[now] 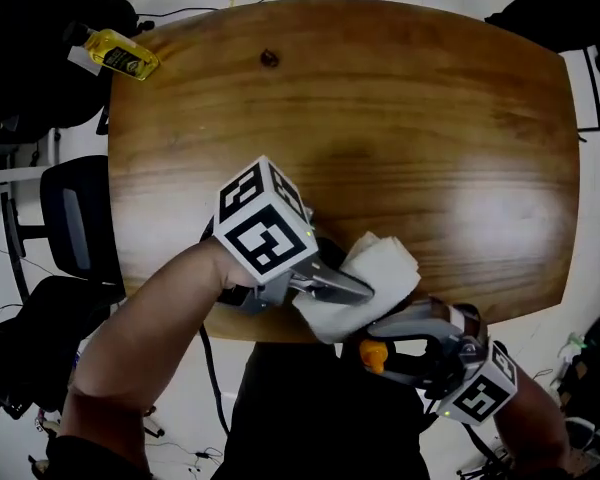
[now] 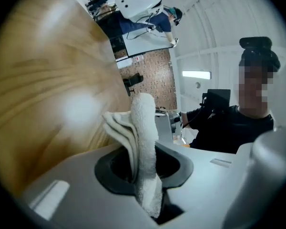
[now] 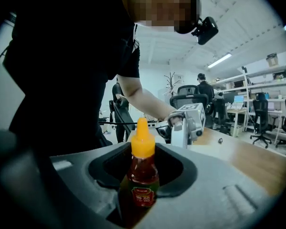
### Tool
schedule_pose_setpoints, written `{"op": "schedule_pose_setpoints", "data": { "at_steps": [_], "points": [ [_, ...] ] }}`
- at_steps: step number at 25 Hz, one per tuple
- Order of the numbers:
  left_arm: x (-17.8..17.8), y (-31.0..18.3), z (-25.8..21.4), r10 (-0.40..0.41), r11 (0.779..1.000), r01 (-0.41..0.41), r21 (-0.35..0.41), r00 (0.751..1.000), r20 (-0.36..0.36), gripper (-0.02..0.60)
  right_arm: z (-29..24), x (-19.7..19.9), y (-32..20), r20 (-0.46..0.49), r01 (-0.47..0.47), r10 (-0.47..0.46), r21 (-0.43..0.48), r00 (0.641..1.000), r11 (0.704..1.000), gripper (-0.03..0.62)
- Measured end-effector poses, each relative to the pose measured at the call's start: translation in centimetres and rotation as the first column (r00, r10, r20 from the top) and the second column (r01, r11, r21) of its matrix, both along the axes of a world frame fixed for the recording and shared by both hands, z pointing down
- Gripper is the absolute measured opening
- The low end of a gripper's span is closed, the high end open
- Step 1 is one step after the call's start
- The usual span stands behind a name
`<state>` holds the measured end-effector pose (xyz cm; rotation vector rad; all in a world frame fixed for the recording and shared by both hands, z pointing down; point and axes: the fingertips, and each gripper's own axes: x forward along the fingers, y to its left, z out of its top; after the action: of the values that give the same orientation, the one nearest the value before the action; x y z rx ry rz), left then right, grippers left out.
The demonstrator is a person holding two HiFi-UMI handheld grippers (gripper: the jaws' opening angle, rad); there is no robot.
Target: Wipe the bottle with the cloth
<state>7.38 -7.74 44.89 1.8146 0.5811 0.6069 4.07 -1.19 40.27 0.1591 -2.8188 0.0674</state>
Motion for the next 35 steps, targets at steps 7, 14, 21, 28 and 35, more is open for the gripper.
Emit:
{"op": "schedule_pose_setpoints", "data": {
  "at_steps": [7, 14, 21, 28, 35],
  "points": [
    [2.1, 1.3, 2.6, 0.217, 0.976, -0.218, 0.017, 0.973, 0.075, 0.097, 0.2, -0.1, 0.0, 0.007, -0.007, 0.007, 0.01, 1.0, 1.0, 0.133],
    [2.7, 2.2, 5.0, 0.279, 0.945, -0.3, 0.131, 0.947, 0.158, 0.097, 0.3, -0.4, 0.3, -0.004, -0.021, 0.021, 0.035, 1.0, 0.999, 0.133],
    [2.5, 2.3, 7.2, 0.291, 0.895, -0.364, 0.256, 0.914, 0.284, 0.096, 0.3, -0.2, 0.3, -0.01, -0.036, 0.036, 0.049, 0.999, 0.998, 0.135],
    [2.6, 2.4, 8.1, 0.246, 0.835, -0.4, 0.379, 0.886, 0.394, 0.097, 0.3, -0.1, 0.4, -0.023, -0.069, 0.07, 0.049, 0.997, 0.996, 0.135],
    [1.2, -2.5, 4.7, -0.236, 0.905, 0.104, 0.412, 0.93, 0.283, 0.097, 0.9, 0.2, 0.2, -0.018, -0.107, 0.108, 0.058, 0.994, 0.993, 0.135]
  ]
}}
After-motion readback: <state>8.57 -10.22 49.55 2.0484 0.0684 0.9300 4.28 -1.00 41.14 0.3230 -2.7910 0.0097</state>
